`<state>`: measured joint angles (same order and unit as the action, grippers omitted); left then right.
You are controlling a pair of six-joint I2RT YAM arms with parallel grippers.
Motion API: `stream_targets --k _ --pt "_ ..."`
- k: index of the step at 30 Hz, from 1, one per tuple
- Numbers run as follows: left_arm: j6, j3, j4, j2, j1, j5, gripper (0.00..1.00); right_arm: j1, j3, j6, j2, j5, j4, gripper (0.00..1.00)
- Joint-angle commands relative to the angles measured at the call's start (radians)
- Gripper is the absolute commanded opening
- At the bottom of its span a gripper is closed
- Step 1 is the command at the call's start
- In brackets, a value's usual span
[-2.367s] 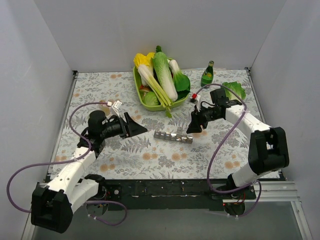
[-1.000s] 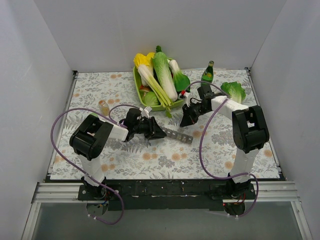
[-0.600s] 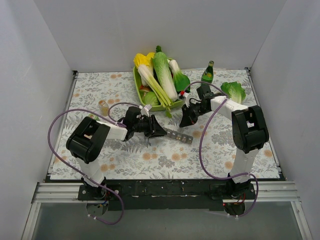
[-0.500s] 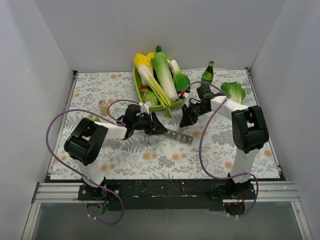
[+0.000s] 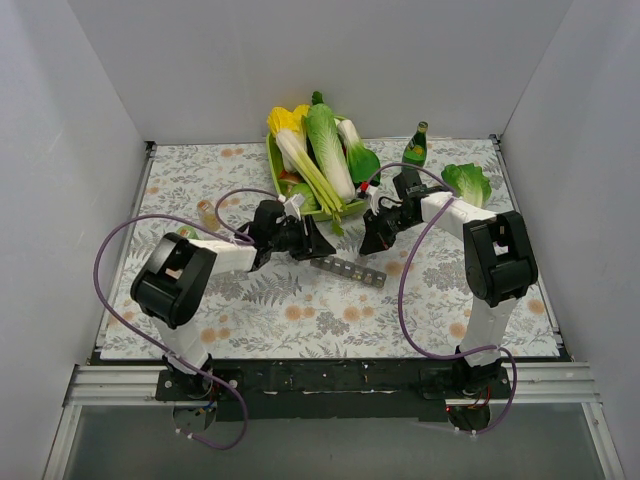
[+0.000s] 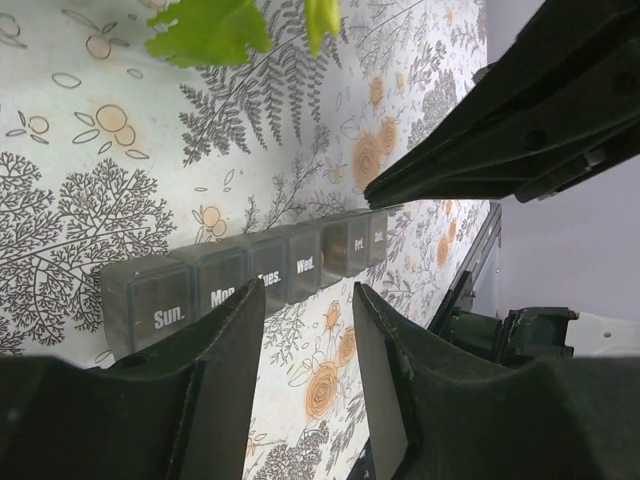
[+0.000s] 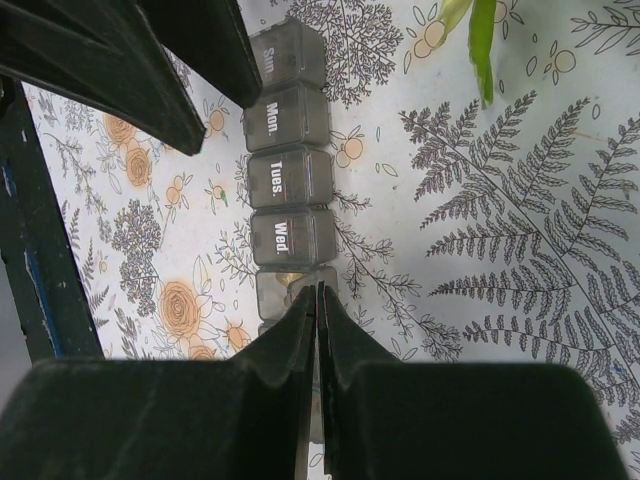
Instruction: Sort the pills into containers
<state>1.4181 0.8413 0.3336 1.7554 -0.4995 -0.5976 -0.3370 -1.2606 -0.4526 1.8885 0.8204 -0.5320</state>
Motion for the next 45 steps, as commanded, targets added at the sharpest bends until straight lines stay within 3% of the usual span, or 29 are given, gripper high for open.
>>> stream_targets --k 1,26,45 --pt "0.039 0.024 0.059 0.045 -0.007 -0.051 0.39 -0.008 -0.016 -0.018 -0.042 0.006 -0.019 0.09" --pt "0.116 0.073 0.134 0.15 -0.059 -0.076 0.33 -0.014 0.007 -0.015 -0.055 -0.032 -0.014 0.09" --pt "0.107 0.074 0.041 0.214 -0.06 -0.019 0.29 -0.017 0.059 -0.024 -0.124 -0.07 -0.037 0.09"
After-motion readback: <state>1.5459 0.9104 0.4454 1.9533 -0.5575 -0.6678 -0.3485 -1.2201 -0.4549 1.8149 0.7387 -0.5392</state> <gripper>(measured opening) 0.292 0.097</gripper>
